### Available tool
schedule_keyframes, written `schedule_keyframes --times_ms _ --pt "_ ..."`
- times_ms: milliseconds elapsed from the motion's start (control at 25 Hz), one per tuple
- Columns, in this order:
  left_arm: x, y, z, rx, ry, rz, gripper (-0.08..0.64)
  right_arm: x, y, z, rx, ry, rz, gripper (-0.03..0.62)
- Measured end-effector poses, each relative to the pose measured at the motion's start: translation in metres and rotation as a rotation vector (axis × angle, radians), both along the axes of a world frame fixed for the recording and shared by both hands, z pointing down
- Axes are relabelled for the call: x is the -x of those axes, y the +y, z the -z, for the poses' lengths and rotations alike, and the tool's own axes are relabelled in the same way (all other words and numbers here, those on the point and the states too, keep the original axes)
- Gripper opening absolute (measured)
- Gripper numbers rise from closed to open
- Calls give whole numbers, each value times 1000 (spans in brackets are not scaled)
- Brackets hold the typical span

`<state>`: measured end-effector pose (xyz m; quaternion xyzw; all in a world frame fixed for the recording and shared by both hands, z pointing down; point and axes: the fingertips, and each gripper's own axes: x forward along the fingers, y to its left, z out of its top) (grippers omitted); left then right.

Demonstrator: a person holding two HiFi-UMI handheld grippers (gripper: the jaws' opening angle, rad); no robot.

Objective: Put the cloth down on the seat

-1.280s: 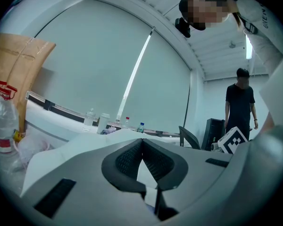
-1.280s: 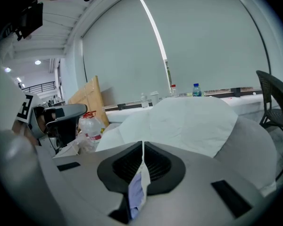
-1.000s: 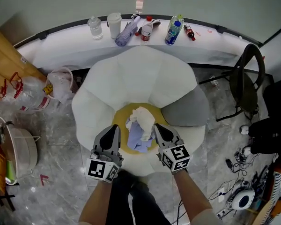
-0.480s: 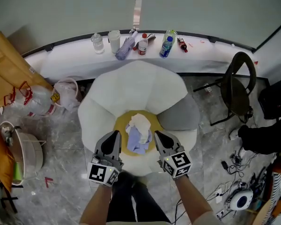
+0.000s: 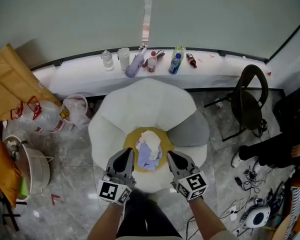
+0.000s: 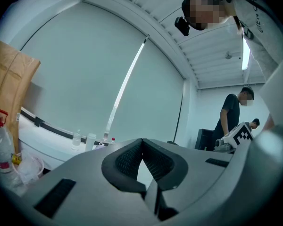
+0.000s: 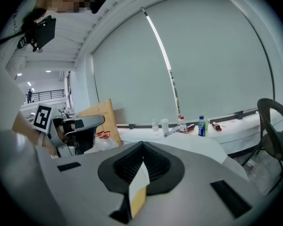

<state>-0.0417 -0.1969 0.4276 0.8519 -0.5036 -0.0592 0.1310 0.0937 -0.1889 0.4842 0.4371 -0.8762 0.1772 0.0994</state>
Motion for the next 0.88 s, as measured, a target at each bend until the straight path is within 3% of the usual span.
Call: schedule_keyframes --times_ms 440,880 --pt "-11 30 46 -16 3 -55 14 6 26 63 -61 -13 32 14" --pt "-17 60 102 -82 -30 -125 14 12 60 115 -103 -6 77 14"
